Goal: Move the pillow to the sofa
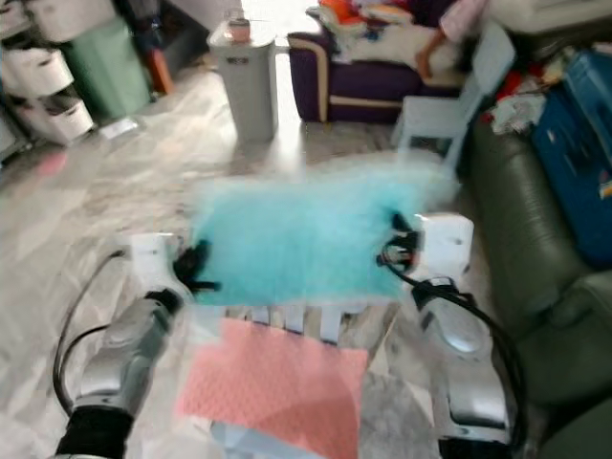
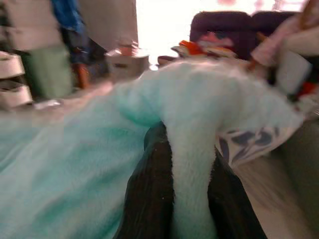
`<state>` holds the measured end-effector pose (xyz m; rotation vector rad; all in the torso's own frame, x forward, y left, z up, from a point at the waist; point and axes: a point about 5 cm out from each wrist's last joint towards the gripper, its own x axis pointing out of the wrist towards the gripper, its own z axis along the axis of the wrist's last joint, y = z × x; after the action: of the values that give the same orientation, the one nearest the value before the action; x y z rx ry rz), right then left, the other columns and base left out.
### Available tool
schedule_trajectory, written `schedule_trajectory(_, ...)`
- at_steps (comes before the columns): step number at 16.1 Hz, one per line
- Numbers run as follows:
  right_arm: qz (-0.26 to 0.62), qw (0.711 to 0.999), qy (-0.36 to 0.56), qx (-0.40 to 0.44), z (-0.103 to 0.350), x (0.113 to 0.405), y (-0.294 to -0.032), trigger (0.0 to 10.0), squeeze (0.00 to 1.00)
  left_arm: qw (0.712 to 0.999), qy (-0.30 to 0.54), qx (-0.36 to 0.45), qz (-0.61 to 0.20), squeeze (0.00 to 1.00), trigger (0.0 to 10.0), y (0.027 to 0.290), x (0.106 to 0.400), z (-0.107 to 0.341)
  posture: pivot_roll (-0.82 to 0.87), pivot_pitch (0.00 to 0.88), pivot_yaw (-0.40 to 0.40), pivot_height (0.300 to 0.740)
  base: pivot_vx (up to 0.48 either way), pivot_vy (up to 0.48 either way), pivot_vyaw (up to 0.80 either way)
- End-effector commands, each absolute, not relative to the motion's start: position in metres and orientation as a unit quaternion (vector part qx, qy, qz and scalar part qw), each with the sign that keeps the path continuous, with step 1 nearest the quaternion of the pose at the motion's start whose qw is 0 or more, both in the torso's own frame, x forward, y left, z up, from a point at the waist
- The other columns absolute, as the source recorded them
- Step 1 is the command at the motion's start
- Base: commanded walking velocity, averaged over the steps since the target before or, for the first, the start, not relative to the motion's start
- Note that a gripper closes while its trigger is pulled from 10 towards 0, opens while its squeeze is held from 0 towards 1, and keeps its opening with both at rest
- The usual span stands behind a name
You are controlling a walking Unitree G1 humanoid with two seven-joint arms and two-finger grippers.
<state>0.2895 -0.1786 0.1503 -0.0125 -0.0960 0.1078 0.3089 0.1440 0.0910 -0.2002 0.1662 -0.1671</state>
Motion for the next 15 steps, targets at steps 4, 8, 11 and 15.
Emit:
schedule_trajectory(4, 0.084, 0.994, -0.067, 0.001, 0.1612, 0.2918, -0.1619, 10.0, 0.00, 0.990, 0.072, -0.100, -0.066, 0.00, 10.0, 0.1674, 0.3040, 0.0907, -0.14, 0.000, 0.034, 0.740, 0.000, 0.000, 0.00)
schedule_trajectory(8, 0.086, 0.995, -0.058, 0.005, 0.1589, 0.2913, -0.1614, 10.0, 0.00, 0.990, 0.076, -0.101, -0.066, 0.00, 10.0, 0.1648, 0.3015, 0.0897, -0.14, 0.000, 0.031, 0.740, 0.000, 0.000, 0.00)
schedule_trajectory(11, 0.091, 0.994, -0.056, 0.008, 0.1585, 0.2909, -0.1597, 10.0, 0.00, 0.989, 0.076, -0.106, -0.067, 0.00, 10.0, 0.1643, 0.3001, 0.0897, -0.14, 0.000, 0.029, 0.740, 0.000, 0.000, 0.00)
schedule_trajectory(15, 0.089, 0.995, -0.052, 0.013, 0.1580, 0.2903, -0.1610, 10.0, 0.00, 0.989, 0.077, -0.106, -0.075, 0.00, 10.0, 0.1620, 0.2998, 0.0890, -0.15, 0.000, 0.029, 0.740, 0.000, 0.000, 0.00)
